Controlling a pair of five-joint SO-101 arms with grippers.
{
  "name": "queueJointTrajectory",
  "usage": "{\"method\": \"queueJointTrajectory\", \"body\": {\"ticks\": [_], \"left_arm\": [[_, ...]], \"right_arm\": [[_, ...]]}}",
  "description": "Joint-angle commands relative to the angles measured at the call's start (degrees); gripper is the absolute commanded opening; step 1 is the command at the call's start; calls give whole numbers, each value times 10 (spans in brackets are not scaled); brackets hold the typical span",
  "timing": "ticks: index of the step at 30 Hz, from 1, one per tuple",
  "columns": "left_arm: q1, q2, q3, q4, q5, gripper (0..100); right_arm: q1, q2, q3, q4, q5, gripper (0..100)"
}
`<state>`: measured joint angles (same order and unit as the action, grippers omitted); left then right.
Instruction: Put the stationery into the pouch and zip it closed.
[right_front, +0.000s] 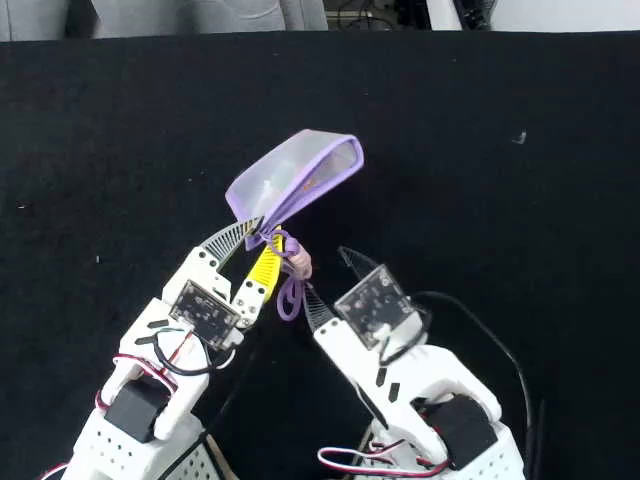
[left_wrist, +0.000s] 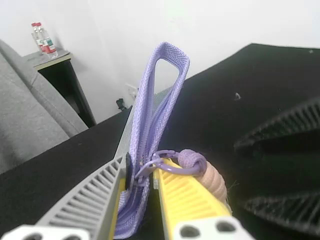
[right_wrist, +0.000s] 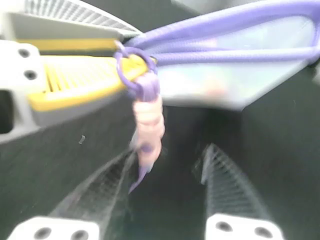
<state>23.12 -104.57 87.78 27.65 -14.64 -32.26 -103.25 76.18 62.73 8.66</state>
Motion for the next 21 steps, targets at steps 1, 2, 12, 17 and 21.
{"method": "queueJointTrajectory", "body": {"ticks": [1,2,12,17,21], "left_arm": [[-15,3,-32,3,26,29],[-15,3,-29,3,26,29],[-15,3,-18,3,25,29],[-15,3,-17,3,25,29],[-15,3,-17,3,25,29]], "right_arm": [[-18,-84,1,-18,-26,191],[-22,-85,0,-20,-33,191],[-40,-90,89,-164,-62,191],[-40,-90,89,-204,-60,191],[-40,-90,93,-223,-60,191]]}}
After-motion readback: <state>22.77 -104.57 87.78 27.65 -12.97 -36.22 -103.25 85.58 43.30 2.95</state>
